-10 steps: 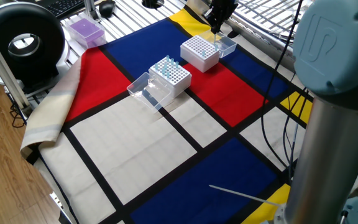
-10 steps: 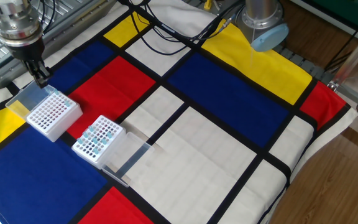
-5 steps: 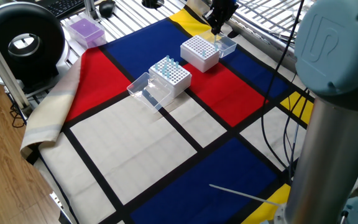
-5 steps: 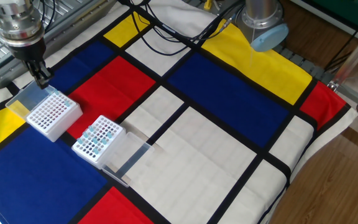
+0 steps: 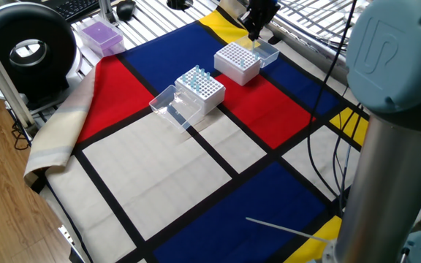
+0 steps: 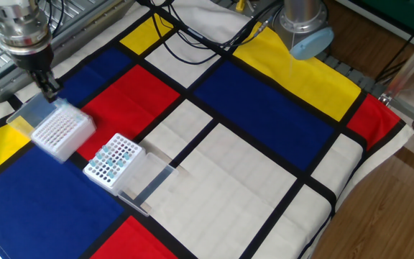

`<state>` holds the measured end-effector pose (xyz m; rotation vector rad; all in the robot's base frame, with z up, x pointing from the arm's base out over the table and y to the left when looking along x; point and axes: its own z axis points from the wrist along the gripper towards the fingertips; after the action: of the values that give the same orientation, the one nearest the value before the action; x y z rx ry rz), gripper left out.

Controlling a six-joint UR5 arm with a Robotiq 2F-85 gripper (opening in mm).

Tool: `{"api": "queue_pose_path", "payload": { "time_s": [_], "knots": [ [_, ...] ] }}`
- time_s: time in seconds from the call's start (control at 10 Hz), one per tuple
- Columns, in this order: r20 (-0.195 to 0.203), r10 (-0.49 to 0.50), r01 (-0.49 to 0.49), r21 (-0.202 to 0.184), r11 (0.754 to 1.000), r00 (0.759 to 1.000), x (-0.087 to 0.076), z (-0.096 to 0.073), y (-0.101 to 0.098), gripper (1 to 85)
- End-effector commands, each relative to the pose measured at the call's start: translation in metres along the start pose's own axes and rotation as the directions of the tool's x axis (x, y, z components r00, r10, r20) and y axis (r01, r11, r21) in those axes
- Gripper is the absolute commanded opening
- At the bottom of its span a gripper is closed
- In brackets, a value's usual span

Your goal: Transfer all medium pipette tips from one holder to another

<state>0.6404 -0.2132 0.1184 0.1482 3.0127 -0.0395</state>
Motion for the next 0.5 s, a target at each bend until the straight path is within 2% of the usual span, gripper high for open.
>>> {"api": "queue_pose_path", "payload": {
  "time_s": [0.0, 0.4],
  "knots": [
    [-0.001, 0.014, -0.014, -0.007, 1.000, 1.000, -0.0037, -0.0060, 0.0049, 7.3],
    [-0.006, -0.001, 0.001, 0.004, 1.000, 1.000, -0.0086, -0.0130, 0.0020, 7.3]
  ]
}}
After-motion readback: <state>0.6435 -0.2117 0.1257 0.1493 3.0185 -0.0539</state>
